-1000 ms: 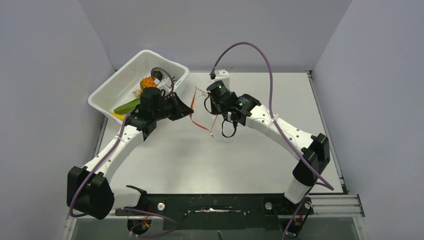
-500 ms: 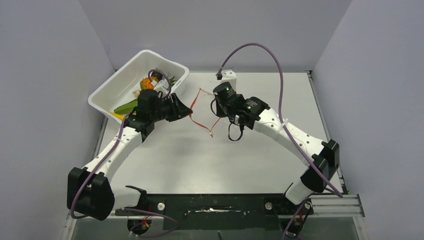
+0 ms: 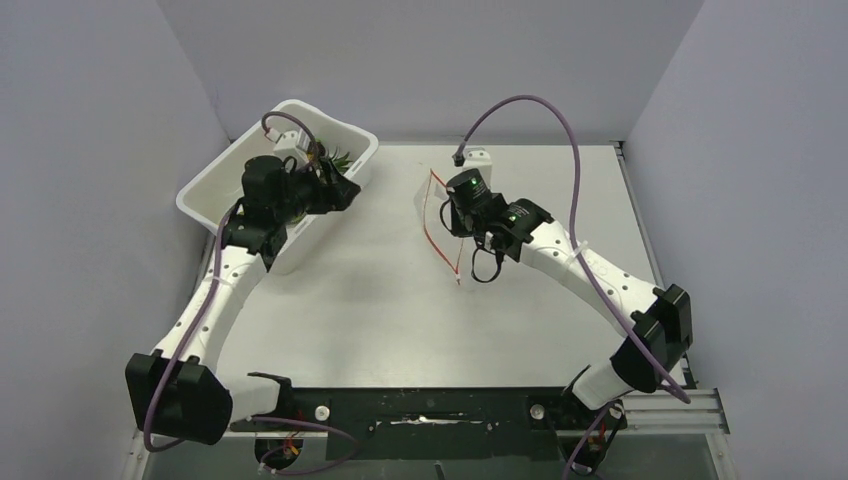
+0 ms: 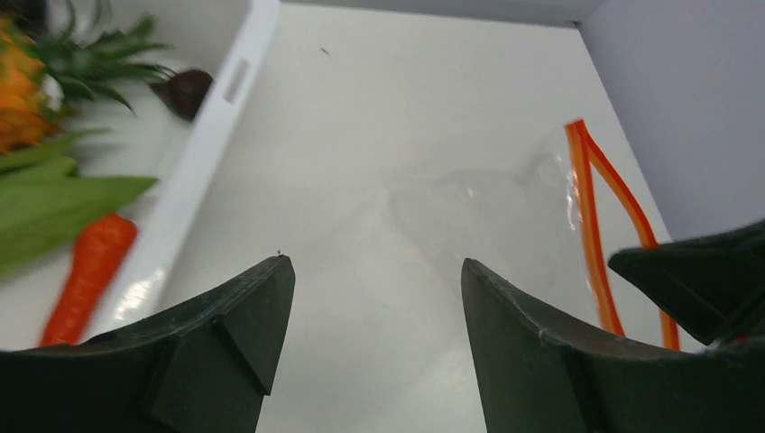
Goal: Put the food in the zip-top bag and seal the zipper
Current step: Open the zipper of the food storage bag at the center of the board, then pick up the fake fruit from the bin.
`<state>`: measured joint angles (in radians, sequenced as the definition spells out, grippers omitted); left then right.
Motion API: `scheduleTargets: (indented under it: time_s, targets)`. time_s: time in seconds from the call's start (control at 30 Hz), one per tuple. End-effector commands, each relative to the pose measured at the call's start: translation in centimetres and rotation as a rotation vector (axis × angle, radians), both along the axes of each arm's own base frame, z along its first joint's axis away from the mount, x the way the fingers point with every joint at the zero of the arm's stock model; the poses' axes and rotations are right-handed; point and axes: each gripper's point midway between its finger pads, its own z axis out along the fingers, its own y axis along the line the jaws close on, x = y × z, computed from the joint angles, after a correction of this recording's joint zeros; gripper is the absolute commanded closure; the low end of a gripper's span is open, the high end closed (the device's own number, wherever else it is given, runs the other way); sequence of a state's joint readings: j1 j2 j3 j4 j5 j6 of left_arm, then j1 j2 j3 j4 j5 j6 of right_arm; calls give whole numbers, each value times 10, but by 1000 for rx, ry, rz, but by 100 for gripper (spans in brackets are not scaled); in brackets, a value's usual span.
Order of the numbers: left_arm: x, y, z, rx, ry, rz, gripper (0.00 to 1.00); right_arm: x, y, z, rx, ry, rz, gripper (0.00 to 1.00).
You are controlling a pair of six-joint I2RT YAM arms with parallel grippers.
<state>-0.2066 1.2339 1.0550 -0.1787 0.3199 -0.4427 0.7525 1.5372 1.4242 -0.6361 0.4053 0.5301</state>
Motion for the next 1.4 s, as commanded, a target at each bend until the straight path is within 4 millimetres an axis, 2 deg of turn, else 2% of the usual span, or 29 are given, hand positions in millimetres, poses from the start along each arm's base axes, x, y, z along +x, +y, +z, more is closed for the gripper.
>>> scheduleTargets:
  time_s: [0.0, 0.17, 0.23, 0.27, 0.33, 0.53, 0.7, 0.83, 1.0, 1.13, 1.37]
  targets:
    - [37, 45, 34, 199, -159, 123, 32, -3, -1, 39, 94, -101, 26, 100]
    - [80, 87, 27, 270, -114, 197, 29, -8, -5, 47, 107, -127, 63, 100]
    - [101, 97, 19, 289, -86, 199, 29, -9, -7, 51, 113, -138, 77, 100]
    - [113, 102, 9, 310, -70, 200, 28, -9, -7, 53, 115, -140, 83, 100]
    - [131, 113, 5, 350, -78, 211, 26, -9, -9, 57, 120, -150, 92, 100]
    - [169, 144, -16, 464, -94, 172, 23, -14, -14, 67, 138, -172, 99, 100]
    - [184, 142, -56, 584, -70, 18, 21, -15, -13, 64, 138, -166, 102, 100]
    - [194, 143, -61, 680, -149, -87, 19, -13, -10, 62, 122, -152, 100, 100]
    - [202, 144, -66, 799, -195, -193, 8, -10, -6, 62, 93, -138, 94, 100]
    - [215, 144, -74, 851, -165, -282, 7, -8, -7, 62, 80, -134, 77, 100]
    - [229, 144, -103, 948, -112, -386, 7, -2, -8, 68, 50, -137, 51, 100]
